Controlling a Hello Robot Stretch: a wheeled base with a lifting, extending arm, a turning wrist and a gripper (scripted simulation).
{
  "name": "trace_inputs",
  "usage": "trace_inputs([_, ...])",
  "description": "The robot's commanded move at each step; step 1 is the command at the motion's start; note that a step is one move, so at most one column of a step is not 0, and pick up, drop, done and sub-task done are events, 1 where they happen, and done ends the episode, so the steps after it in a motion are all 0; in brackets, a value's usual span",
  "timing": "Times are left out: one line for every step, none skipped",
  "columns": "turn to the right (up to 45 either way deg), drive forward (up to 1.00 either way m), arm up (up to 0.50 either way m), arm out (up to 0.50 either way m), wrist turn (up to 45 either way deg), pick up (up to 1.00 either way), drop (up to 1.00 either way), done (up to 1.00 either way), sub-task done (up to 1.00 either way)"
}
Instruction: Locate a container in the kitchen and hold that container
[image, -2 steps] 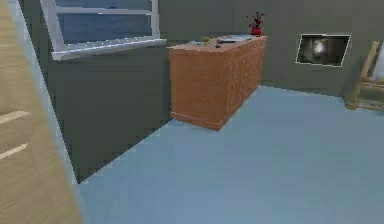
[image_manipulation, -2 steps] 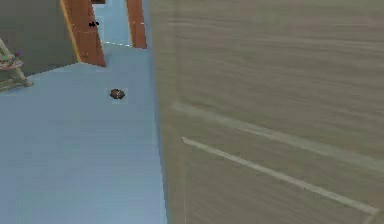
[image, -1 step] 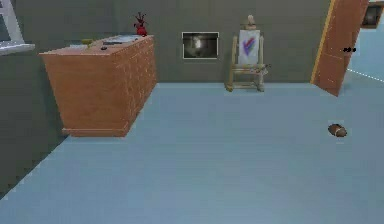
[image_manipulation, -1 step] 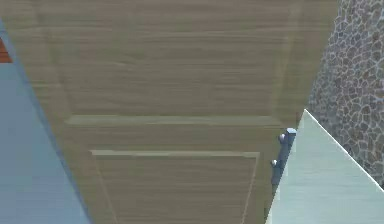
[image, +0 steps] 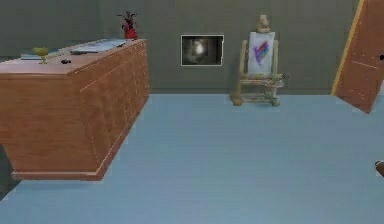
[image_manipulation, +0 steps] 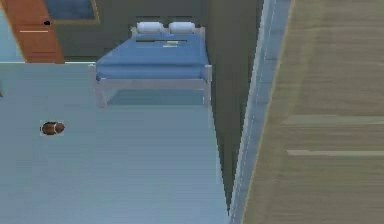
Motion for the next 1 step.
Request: trace_inputs([33.0,0.0,0.0,0.0,0.0,0.0,0.0,0.0,0.0])
